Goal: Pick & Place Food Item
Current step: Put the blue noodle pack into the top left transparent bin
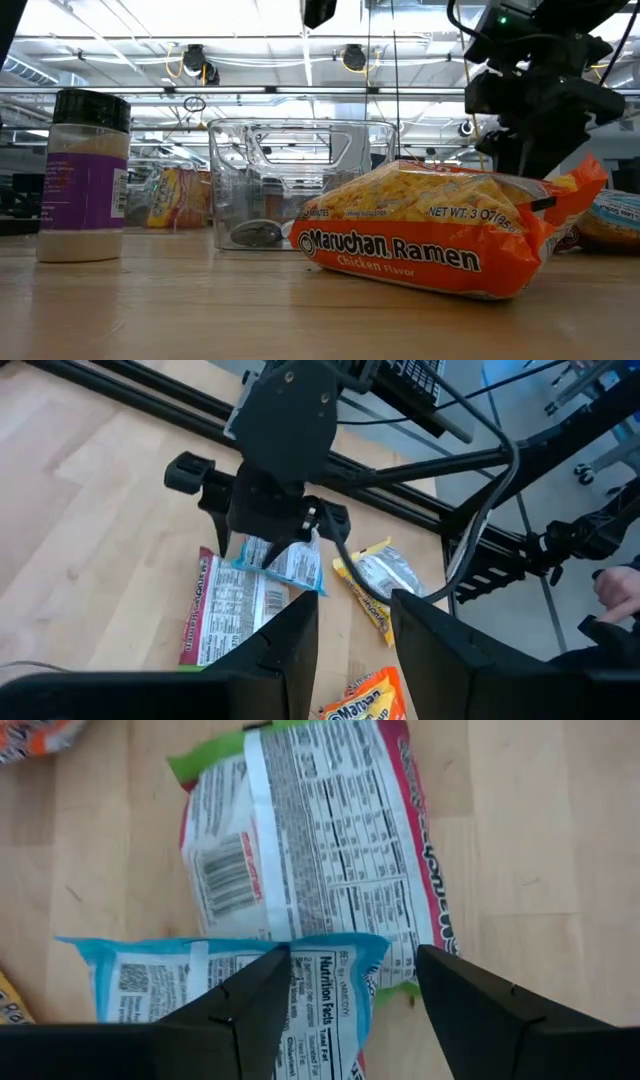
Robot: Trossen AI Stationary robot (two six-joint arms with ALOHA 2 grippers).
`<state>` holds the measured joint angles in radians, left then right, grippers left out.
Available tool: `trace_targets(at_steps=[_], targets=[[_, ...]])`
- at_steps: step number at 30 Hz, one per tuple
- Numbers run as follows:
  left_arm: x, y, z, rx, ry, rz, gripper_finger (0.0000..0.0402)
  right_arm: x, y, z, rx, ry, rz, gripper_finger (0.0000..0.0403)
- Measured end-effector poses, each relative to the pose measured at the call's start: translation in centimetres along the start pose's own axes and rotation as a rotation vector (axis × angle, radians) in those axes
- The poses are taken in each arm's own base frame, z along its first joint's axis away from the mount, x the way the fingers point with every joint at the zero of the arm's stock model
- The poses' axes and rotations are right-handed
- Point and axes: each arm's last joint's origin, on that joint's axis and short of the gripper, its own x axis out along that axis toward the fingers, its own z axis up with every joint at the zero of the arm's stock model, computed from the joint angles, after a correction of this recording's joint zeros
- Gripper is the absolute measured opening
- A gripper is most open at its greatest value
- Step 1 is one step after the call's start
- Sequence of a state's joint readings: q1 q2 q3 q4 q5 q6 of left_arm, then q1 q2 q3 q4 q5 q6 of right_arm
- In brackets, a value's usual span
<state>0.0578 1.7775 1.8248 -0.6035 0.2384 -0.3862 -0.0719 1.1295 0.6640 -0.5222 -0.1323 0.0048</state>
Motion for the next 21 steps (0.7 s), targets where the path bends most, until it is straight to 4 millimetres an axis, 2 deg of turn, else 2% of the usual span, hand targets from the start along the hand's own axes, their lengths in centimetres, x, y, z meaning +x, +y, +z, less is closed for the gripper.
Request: trace_targets(at_steps=[5, 8, 12, 19, 21], targets=[[0.00, 0.08, -0.20, -0.006, 0.021, 0.008, 0.0134, 0.61, -0.08, -0.05, -0.011, 0.031, 0.002, 0.0205], [-0.01, 0.16, -0.40, -0.011, 0.041, 0.016, 0.0134, 0.63, -0.08, -0.05, -0.030, 0.033, 0.003, 0.0185], [-0.01, 0.16, -0.47, -0.015, 0.047, 0.018, 0.0134, 0.63, -0.08, -0.06, -0.031, 0.033, 0.002, 0.0135], [0.00, 0.14, -0.47, -0.027, 0.046, 0.018, 0.0134, 0.63, -0.07, -0.04, -0.028, 0.031, 0.004, 0.0019], [0.00, 0.14, -0.48, -0.030, 0.047, 0.019, 0.0134, 0.63, -0.07, -0.04, -0.024, 0.031, 0.006, 0.0006]])
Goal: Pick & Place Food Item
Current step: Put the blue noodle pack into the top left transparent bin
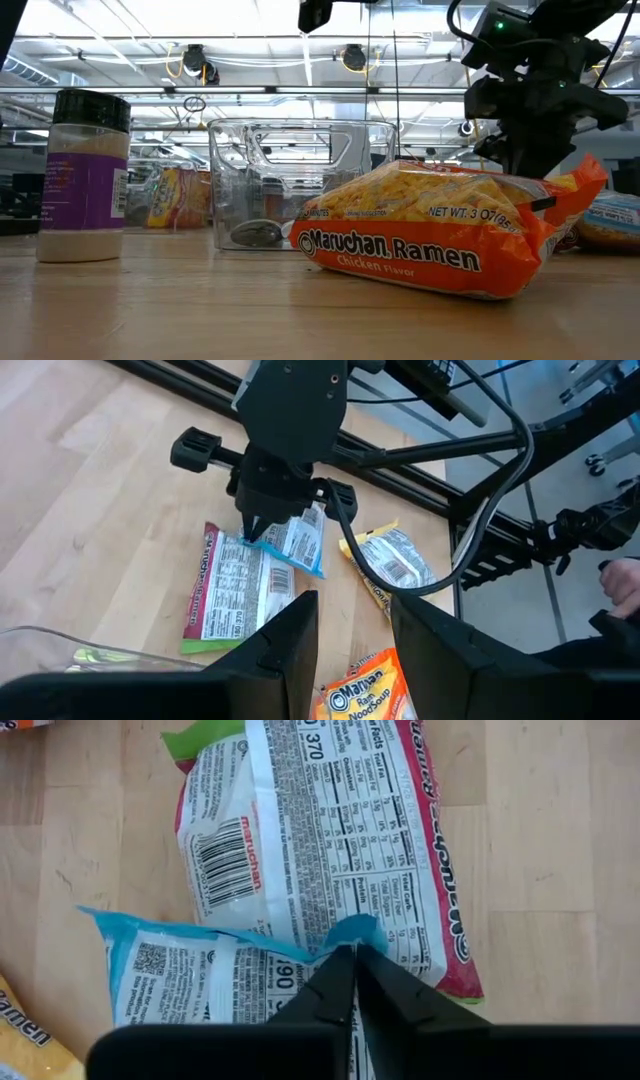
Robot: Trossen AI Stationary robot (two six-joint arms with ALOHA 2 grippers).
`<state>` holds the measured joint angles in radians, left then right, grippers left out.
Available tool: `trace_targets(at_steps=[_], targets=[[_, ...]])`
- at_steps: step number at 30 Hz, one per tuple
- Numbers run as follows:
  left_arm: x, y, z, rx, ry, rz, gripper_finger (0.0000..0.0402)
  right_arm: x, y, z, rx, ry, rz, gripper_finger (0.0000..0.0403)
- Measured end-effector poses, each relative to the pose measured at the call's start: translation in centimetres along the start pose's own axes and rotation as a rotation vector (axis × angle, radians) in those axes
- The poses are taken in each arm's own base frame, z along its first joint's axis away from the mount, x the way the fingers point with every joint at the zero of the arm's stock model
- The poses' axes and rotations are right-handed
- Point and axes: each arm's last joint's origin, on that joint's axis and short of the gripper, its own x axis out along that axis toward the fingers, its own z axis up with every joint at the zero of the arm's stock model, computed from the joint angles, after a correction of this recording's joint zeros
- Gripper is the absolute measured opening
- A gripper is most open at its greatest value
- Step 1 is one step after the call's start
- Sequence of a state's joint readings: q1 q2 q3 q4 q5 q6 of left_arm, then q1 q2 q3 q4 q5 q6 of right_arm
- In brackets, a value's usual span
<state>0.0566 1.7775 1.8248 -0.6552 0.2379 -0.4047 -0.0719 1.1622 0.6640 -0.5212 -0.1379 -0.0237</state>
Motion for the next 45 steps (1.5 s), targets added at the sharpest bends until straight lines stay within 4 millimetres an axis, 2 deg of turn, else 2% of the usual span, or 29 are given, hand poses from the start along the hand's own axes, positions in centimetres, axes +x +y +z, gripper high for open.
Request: trace_targets(at_steps=[5, 9, 16, 22, 28, 38, 45], targets=[[0.0, -0.1, 0.0, -0.010, 0.000, -0.001, 0.0134, -0.2, 0.0, 0.0, 0.024, -0.011, -0.003, 0.0002], [0.1, -0.2, -0.1, -0.020, 0.001, -0.002, 0.0134, -1.2, 0.1, 0.3, 0.061, -0.088, -0.002, 0.0001], [0.2, -0.8, -0.3, -0.016, 0.005, -0.016, 0.0134, -4.7, 0.6, 0.4, 0.136, -0.300, 0.014, 0.0000], [0.2, -0.9, -0.2, -0.081, -0.020, -0.005, 0.0134, -7.6, 1.0, 0.0, 0.210, -0.477, 0.034, 0.0000], [0.2, -1.1, 0.6, -0.144, -0.120, 0.000, 0.0134, -9.5, 0.8, 0.2, 0.331, -0.663, -0.043, 0.0000], [0.0, -0.9, 1.5, -0.217, -0.270, 0.111, 0.0134, -11.0, 0.3, 2.2, 0.473, -0.964, -0.193, 0.0000], [0.0, -0.6, 1.4, -0.174, -0.285, 0.191, 0.0134, -10.6, 0.2, 3.3, 0.453, -1.003, -0.163, 0.0000]])
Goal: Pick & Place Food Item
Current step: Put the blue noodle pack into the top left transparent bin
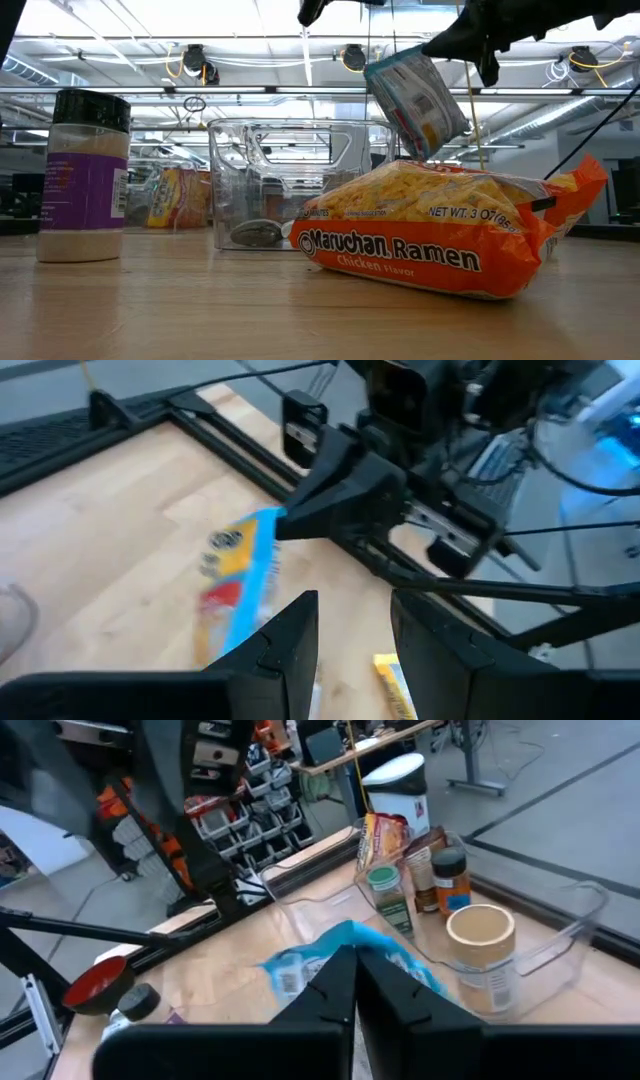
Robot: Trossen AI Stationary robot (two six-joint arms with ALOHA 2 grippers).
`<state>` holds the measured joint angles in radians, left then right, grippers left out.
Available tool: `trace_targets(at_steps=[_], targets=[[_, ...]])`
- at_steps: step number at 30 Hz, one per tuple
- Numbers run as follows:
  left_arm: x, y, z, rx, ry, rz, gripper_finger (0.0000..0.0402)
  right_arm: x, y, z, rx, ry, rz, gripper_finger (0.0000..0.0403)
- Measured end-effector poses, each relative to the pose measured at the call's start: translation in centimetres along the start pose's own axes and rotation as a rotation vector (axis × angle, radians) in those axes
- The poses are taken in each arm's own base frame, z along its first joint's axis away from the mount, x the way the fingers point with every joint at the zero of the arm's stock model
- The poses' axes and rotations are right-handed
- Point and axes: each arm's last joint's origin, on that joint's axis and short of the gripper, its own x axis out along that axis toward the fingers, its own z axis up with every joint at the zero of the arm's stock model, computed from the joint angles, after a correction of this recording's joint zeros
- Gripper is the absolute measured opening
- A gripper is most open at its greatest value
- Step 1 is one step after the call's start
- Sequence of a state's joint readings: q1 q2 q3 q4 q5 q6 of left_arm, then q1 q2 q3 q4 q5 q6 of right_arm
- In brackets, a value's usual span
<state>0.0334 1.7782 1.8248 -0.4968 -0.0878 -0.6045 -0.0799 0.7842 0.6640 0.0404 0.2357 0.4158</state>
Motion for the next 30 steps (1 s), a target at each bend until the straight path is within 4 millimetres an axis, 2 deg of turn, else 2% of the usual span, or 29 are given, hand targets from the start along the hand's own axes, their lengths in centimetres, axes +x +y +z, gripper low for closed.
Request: trace_targets(at_steps=[4, 12, 16, 22, 26, 30], targets=[[0.1, 0.3, -0.3, 0.021, 0.017, 0.044, 0.0134, 0.6, 0.1, -0.1, 0.007, -0.001, 0.006, 0.0000], [2.1, 0.9, -1.5, 0.056, 0.071, 0.080, 0.0134, 1.6, 0.6, 0.3, 0.027, -0.068, 0.061, 0.0000], [2.5, 1.1, -1.9, 0.060, 0.099, 0.098, 0.0134, 1.8, 0.6, -0.1, 0.019, -0.032, 0.071, 0.0000], [2.4, 1.4, -2.2, 0.068, 0.136, 0.123, 0.0134, 1.8, 0.5, -0.5, -0.087, 0.025, 0.084, 0.0000], [2.4, 1.4, -2.1, 0.066, 0.133, 0.119, 0.0134, 1.9, -0.3, -1.0, -0.091, 0.122, 0.119, 0.0002], [2.4, 1.4, -2.1, 0.065, 0.133, 0.117, 0.0134, 2.6, -1.6, -1.5, -0.045, 0.227, 0.159, 0.0029]])
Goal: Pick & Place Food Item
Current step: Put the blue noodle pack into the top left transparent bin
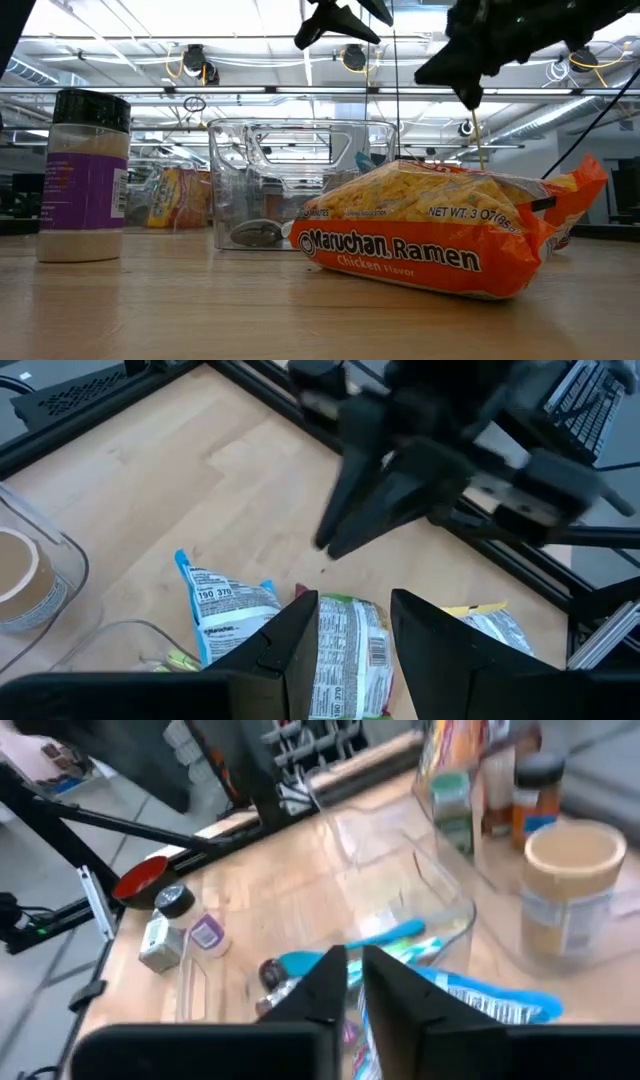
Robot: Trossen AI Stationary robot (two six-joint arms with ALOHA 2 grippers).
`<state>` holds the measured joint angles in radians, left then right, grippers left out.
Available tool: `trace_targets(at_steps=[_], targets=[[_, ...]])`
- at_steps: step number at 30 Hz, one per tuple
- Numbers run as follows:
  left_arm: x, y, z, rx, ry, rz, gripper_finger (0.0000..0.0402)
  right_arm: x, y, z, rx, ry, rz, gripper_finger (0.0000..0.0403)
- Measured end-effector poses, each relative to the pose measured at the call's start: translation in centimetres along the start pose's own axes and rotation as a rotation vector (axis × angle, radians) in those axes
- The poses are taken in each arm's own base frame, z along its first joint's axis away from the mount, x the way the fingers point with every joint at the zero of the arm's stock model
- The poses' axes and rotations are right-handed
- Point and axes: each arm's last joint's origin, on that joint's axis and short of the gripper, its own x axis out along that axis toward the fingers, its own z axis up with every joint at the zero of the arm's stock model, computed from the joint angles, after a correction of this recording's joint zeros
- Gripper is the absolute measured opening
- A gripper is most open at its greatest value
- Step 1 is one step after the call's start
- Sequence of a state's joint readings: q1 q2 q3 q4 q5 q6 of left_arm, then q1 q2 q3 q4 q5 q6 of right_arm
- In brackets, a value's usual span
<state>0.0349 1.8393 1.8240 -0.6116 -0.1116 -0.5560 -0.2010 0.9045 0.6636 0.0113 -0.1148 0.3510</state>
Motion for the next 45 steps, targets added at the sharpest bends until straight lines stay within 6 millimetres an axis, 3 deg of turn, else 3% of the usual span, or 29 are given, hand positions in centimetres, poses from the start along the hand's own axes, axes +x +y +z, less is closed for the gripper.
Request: trace_targets(at_steps=[9, 13, 20, 29, 36, 40, 45], targets=[[0.0, 0.2, 0.1, -0.002, 0.014, -0.022, 0.0134, 2.2, -4.1, -0.5, 0.144, 0.119, 0.011, 0.0173], [0.0, 0.2, 0.1, -0.005, 0.026, -0.043, 0.0134, 3.4, -6.1, -1.3, 0.123, 0.187, -0.003, 0.0233], [0.0, 0.2, 0.0, -0.003, 0.042, -0.047, 0.0134, 5.1, -9.1, -2.3, 0.095, 0.236, -0.001, 0.0278], [0.0, 0.5, -0.4, -0.004, 0.088, -0.018, 0.0134, 7.3, -11.5, -4.2, 0.150, 0.287, 0.005, 0.0263], [0.0, 0.5, -0.4, 0.000, 0.090, -0.016, 0.0134, 8.4, -11.4, -5.0, 0.171, 0.305, 0.081, 0.0237], [0.0, 0.7, -0.4, -0.003, 0.090, -0.012, 0.0134, 8.6, -11.0, -5.0, 0.170, 0.309, 0.092, 0.0180], [0.1, 1.1, -0.1, -0.010, 0.085, -0.003, 0.0134, 8.2, -10.7, -4.5, 0.218, 0.291, 0.103, 0.0066]])
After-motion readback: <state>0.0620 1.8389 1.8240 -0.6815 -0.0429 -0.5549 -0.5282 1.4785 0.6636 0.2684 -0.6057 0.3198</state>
